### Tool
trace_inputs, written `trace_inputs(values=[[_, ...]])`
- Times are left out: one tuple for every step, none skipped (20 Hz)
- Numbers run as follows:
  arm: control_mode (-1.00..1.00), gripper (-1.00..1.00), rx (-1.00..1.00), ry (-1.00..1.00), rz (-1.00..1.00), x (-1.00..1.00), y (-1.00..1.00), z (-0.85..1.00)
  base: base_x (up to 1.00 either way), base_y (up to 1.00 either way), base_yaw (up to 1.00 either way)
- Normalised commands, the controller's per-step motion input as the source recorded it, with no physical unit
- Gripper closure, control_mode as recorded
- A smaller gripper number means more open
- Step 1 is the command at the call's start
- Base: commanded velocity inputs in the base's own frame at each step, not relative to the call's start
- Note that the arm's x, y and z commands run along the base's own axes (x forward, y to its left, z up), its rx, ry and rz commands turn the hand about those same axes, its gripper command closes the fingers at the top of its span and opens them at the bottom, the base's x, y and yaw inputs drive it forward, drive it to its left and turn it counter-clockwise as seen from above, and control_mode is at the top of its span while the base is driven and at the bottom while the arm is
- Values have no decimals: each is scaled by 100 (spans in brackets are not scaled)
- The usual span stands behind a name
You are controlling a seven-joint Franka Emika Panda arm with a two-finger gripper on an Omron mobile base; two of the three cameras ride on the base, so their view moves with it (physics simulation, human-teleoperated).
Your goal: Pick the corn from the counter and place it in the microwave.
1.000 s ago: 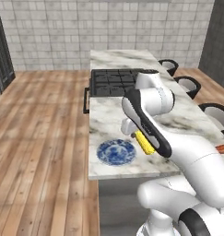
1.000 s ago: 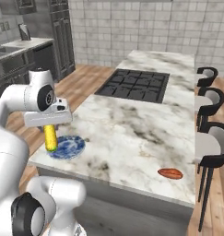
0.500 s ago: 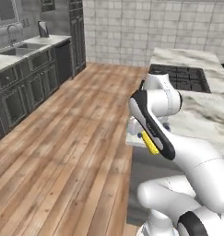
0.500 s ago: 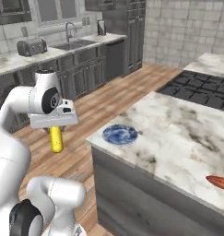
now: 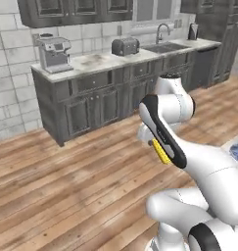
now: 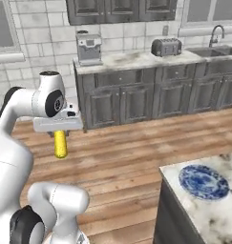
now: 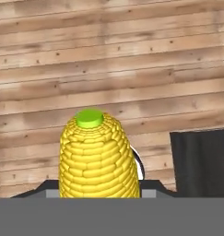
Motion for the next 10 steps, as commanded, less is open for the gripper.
trace_inputs(values=[[100, 100, 0, 0, 0, 0, 0, 0, -6, 0, 100], [100, 100, 0, 0, 0, 0, 0, 0, -6, 0, 100], [100, 100, 0, 0, 0, 0, 0, 0, -5, 0, 100], [100, 100, 0, 0, 0, 0, 0, 0, -5, 0, 100], [100, 100, 0, 0, 0, 0, 0, 0, -5, 0, 100], [100, 100, 0, 0, 0, 0, 0, 0, -5, 0, 100], [100, 100, 0, 0, 0, 0, 0, 0, -5, 0, 100], [100, 100, 0, 0, 0, 0, 0, 0, -5, 0, 100], [100, 100, 0, 0, 0, 0, 0, 0, -5, 0, 100], [100, 100, 0, 0, 0, 0, 0, 0, -5, 0, 100]])
